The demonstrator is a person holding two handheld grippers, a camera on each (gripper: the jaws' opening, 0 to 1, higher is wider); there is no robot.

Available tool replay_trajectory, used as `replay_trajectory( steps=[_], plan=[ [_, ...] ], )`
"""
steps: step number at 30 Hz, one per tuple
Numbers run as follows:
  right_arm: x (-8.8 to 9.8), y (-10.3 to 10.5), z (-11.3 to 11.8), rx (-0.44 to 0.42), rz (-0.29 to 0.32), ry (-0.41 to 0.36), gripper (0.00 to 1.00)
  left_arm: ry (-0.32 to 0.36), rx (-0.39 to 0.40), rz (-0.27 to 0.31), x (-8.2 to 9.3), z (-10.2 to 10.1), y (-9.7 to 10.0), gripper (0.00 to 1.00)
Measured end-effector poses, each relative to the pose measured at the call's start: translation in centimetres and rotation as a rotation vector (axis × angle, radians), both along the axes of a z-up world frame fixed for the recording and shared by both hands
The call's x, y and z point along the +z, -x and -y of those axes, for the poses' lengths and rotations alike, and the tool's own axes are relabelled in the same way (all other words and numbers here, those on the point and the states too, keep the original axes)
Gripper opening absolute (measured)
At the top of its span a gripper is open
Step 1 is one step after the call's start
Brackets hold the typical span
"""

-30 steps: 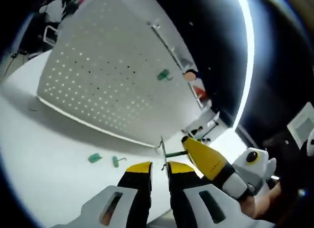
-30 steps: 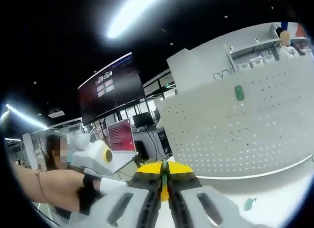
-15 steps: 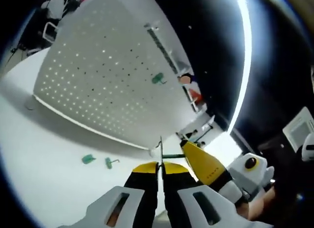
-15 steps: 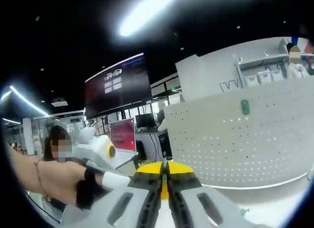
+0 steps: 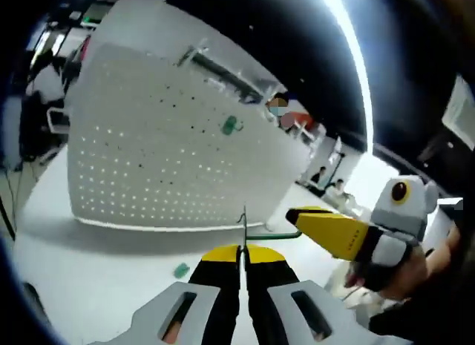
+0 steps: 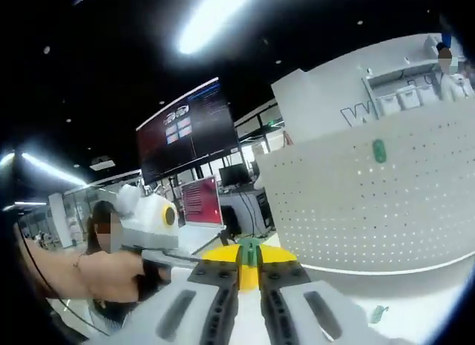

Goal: Insert the hook assembly into the mounting plate slot until the hook locks in place.

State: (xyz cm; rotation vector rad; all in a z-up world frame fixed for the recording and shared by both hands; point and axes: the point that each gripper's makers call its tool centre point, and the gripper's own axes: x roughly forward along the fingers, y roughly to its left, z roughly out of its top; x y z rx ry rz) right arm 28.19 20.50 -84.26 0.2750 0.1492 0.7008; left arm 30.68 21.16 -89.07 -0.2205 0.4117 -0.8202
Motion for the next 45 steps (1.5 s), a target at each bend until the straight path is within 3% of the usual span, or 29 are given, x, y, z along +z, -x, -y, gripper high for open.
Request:
replay_trajectory(
  steps=[7,21,25,40,42,45],
  plan=[
    [-0.4,-0.1,-0.3,0.003,-0.048,-0.043,0.06,-0.067,-0.010,0.123,1.6,0.6,-0.2,0.01],
    [0.0,-1.0,-1.0,0.001,-0.085,-0.111,0.03,-0.102,-0.029,0.252,2.7,0.7,0.0,0.01],
    [-0.1,-1.3,-1.3,0.019,-0.097,-0.112,0.02,-0.103,-0.016,0.230,2.6,0.4,0.0,0.01],
    [-1.3,-1.2,-2.9,0.065,-0.072,0.018,0.00,-0.133,-0.008,0.227,0.9,-0.9,-0.3,0.04],
    [-1.4,-1.2,-2.9,0.067,-0.064,0.028,0.00,-0.144,-0.010,0.231,0.8,-0.9,-0.2,0.11],
    [-1.3,-1.2,-2.9,0.067,-0.060,0.030,0.00,-0.148,-0.005,0.228,0.6,-0.9,-0.3,0.29]
  ],
)
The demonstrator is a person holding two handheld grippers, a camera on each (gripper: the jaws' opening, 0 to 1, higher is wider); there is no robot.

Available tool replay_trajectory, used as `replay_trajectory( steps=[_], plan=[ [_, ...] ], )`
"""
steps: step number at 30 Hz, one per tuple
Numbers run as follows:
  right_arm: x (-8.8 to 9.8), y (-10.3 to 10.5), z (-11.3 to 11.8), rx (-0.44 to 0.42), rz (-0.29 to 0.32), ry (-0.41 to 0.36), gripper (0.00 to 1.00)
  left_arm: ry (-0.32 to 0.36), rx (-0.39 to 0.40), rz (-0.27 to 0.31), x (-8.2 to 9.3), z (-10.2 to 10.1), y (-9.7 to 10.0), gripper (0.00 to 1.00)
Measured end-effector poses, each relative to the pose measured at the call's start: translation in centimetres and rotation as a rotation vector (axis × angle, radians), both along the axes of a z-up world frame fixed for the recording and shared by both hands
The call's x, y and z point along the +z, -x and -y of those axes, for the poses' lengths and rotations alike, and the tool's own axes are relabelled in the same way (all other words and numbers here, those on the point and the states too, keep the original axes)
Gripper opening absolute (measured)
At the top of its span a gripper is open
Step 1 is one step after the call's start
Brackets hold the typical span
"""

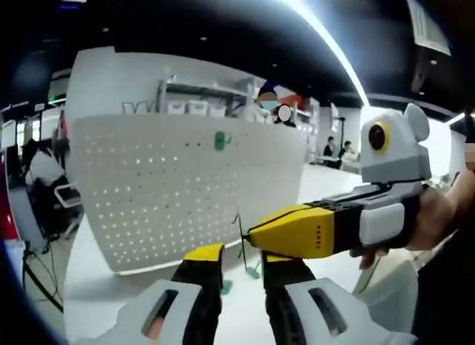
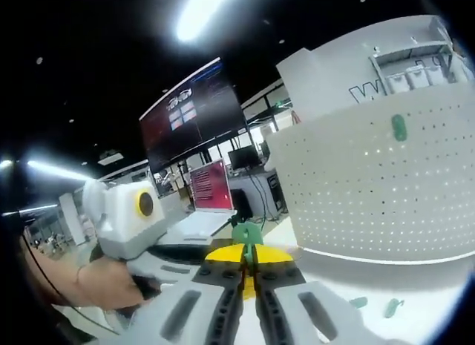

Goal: Insert the hook assembly into the mounting plate slot until the hook locks in place.

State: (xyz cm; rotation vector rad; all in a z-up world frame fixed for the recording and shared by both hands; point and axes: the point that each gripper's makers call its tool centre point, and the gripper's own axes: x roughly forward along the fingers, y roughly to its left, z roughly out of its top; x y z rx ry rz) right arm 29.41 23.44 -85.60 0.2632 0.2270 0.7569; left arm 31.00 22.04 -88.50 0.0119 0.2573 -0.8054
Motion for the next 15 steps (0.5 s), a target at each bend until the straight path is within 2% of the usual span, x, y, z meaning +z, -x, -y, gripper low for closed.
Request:
replay_trajectory(
  steps=[3,5,8,11,15],
  plan=[
    [0.0,0.0,0.0,0.000,0.001,0.001,0.00,0.019,-0.023,-0.012,-0.1,0.3,0.3,0.32],
    [-0.1,0.0,0.2,0.001,0.013,0.022,0.00,0.017,-0.027,-0.010,-0.2,0.4,0.4,0.37],
    [0.0,-0.1,0.4,-0.001,0.022,0.036,0.00,0.013,-0.037,-0.001,-0.3,0.6,0.6,0.51],
    [-0.2,-0.3,0.8,-0.004,0.030,0.054,0.00,0.013,-0.051,0.006,-0.2,0.8,0.8,0.55],
    [-0.2,-0.7,1.3,-0.011,0.058,0.094,0.00,0.019,-0.054,0.002,-0.3,0.8,1.0,0.67]
  ],
)
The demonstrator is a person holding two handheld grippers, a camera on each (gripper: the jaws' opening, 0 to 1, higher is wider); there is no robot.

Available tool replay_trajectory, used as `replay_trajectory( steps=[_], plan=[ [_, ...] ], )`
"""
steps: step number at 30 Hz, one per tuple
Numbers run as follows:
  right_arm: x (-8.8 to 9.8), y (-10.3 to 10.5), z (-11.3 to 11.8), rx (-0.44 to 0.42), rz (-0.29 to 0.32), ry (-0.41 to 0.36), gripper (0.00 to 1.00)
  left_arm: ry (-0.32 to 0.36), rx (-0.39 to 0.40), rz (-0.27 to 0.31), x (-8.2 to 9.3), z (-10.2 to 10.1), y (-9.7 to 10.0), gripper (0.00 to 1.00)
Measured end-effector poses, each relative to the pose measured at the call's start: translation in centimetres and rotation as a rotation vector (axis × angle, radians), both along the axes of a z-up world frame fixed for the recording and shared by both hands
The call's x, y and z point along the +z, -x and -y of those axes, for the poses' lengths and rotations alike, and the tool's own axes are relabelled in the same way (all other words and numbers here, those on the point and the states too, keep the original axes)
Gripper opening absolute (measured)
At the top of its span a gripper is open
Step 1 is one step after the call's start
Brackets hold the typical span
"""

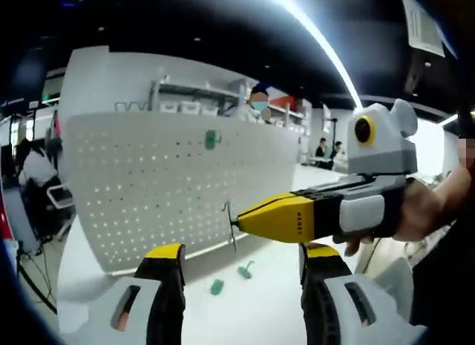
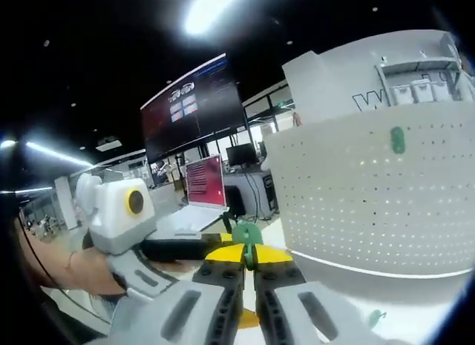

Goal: Insert the hook assembly into the mounting plate slot until the hook locks in place.

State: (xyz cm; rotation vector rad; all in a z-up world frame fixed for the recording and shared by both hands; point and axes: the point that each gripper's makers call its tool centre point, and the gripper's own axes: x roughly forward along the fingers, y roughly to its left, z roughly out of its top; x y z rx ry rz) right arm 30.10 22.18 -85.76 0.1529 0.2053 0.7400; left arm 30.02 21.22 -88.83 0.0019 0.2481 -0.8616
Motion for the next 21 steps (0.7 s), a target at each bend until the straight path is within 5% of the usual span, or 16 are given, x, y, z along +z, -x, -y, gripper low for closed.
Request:
replay_trajectory(
  steps=[9,12,21],
  plan=[
    [-0.2,-0.7,0.6,-0.017,0.031,0.037,0.00,0.021,0.055,-0.015,-0.1,-0.9,-0.5,0.88],
    [-0.1,-0.9,0.9,-0.035,0.084,0.097,0.00,0.033,0.049,-0.019,0.0,-0.9,-0.5,0.89],
    [1.0,-1.6,1.0,-0.079,0.151,0.105,0.00,0.053,0.066,-0.025,0.0,-1.0,-0.8,0.92]
  ],
)
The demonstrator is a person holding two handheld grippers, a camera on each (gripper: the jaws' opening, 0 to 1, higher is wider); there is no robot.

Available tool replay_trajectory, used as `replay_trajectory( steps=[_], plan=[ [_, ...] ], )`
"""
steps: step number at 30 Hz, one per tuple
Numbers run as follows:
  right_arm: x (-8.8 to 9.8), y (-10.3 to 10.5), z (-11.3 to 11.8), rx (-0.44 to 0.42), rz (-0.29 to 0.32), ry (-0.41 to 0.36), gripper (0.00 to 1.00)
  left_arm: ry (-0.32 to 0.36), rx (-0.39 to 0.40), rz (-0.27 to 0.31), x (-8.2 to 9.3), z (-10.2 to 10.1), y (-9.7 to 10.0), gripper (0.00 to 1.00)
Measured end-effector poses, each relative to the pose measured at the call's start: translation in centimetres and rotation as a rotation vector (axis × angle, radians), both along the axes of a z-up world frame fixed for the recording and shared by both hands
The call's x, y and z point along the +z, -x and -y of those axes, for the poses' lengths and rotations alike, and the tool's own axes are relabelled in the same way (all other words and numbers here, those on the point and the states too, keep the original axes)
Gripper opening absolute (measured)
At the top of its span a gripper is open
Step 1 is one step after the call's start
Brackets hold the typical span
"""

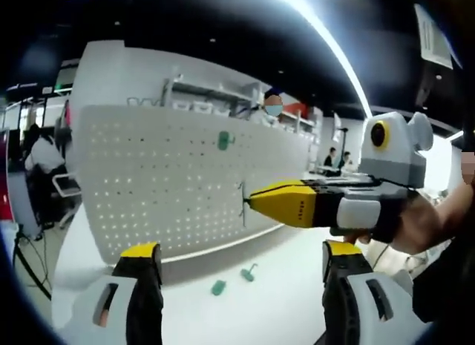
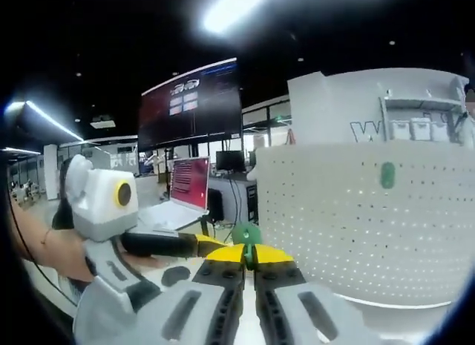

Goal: Insert the hook assembly into the mounting plate slot until the hook locks in place.

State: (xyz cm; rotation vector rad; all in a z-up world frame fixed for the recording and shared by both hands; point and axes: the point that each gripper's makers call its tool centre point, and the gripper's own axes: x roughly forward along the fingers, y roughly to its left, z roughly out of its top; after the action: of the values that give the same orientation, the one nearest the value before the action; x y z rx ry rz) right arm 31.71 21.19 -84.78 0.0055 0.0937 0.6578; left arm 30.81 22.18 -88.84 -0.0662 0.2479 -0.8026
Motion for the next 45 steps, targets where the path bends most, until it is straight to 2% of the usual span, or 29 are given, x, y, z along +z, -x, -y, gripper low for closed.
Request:
replay_trajectory(
  steps=[3,5,7,18,26,31,39,45],
  plan=[
    [0.4,-0.8,0.5,-0.026,0.021,-0.006,0.00,0.000,0.014,0.000,0.0,-0.2,-0.2,0.97],
    [0.3,-1.5,0.7,-0.029,-0.002,-0.047,0.00,0.003,0.017,-0.001,0.0,-0.3,-0.3,0.96],
    [0.0,-2.1,1.1,-0.044,0.011,-0.012,0.00,0.001,0.019,0.004,0.0,-0.4,-0.3,0.95],
    [0.6,-5.1,4.2,-0.142,0.053,-0.013,0.00,-0.006,0.047,-0.007,-0.7,-1.1,-0.5,1.00],
    [1.8,-7.5,6.6,-0.213,0.097,-0.006,0.00,-0.009,0.048,-0.013,-0.7,-1.1,-0.5,1.00],
    [2.9,-8.9,7.9,-0.255,0.134,-0.004,0.00,-0.006,0.068,-0.023,-1.1,-1.8,-0.8,1.00],
    [3.1,-11.3,10.1,-0.322,0.146,-0.004,0.00,-0.022,0.094,-0.036,-1.6,-2.4,-1.2,1.00],
    [3.5,-13.2,12.5,-0.385,0.159,-0.005,0.00,0.003,0.103,-0.067,-2.0,-2.3,-1.3,1.00]
  ],
)
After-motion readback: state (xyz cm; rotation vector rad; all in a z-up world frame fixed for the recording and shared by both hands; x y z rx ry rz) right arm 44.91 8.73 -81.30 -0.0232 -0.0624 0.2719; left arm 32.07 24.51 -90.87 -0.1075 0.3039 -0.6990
